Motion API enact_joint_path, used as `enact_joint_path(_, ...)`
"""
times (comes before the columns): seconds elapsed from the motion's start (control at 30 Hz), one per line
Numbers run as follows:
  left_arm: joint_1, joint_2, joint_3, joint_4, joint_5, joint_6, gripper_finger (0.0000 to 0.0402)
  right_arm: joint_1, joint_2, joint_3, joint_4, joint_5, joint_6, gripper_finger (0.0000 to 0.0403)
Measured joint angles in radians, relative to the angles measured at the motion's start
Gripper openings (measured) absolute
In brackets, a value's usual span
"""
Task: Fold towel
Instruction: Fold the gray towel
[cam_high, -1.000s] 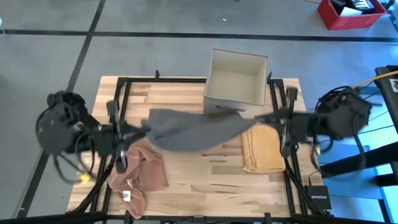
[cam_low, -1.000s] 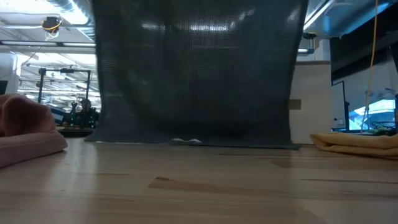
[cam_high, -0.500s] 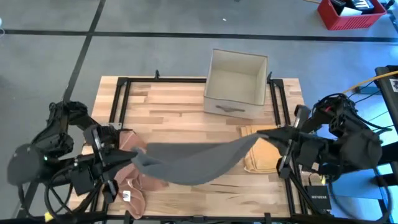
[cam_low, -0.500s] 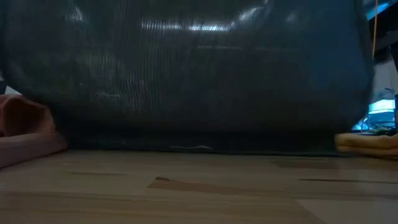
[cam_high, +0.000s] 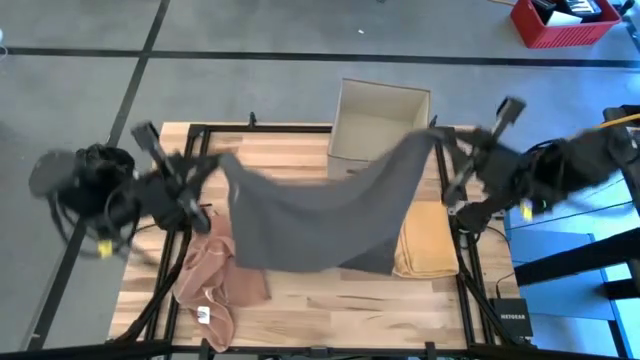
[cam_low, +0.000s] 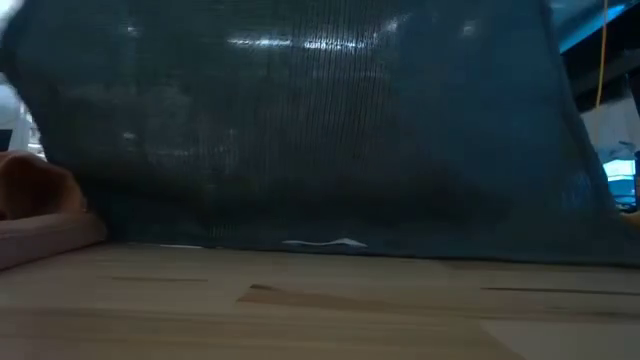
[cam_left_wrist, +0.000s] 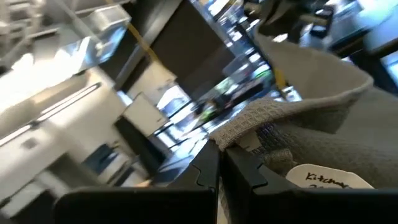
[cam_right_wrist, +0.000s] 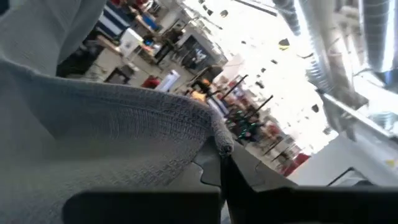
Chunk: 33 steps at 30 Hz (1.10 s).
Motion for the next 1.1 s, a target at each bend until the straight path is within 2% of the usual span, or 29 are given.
enact_joint_path(0.13, 0.106, -0.057, 0.000, 0.011, 0.109, 0.083, 0.0001, -0.172, -0.011, 0.000, 0.101, -0.164, -0.152, 0.0005)
enact_joint_path(0.23, 0.176, -0.094, 0.000, 0.096, 0.211, 0.172, 0.0001, -0.271, -0.008, -0.001, 0.243, -0.282, -0.320, 0.0006)
enact_joint_path(0.37, 0.227, -0.132, 0.001, 0.272, 0.361, 0.324, 0.0001, -0.343, -0.012, 0.000, 0.394, -0.433, -0.521, 0.0006)
enact_joint_path(0.47, 0.229, -0.146, 0.002, 0.330, 0.479, 0.345, 0.0001, -0.347, -0.011, 0.000, 0.418, -0.496, -0.564, 0.0007)
enact_joint_path(0.57, 0.190, -0.148, 0.003, 0.273, 0.529, 0.242, 0.0001, -0.292, -0.010, 0.000, 0.332, -0.506, -0.505, 0.0007)
enact_joint_path(0.8, 0.039, -0.086, 0.000, -0.074, 0.531, -0.077, 0.0001, -0.033, -0.002, -0.001, 0.054, -0.333, -0.319, 0.0007)
enact_joint_path(0.93, -0.072, -0.024, 0.000, -0.232, 0.521, -0.328, 0.0001, 0.150, -0.001, -0.003, -0.150, -0.272, -0.043, 0.0004)
enact_joint_path(1.1, -0.184, 0.092, 0.000, -0.461, 0.377, -0.647, 0.0001, 0.307, 0.036, -0.003, -0.415, -0.275, 0.417, 0.0004)
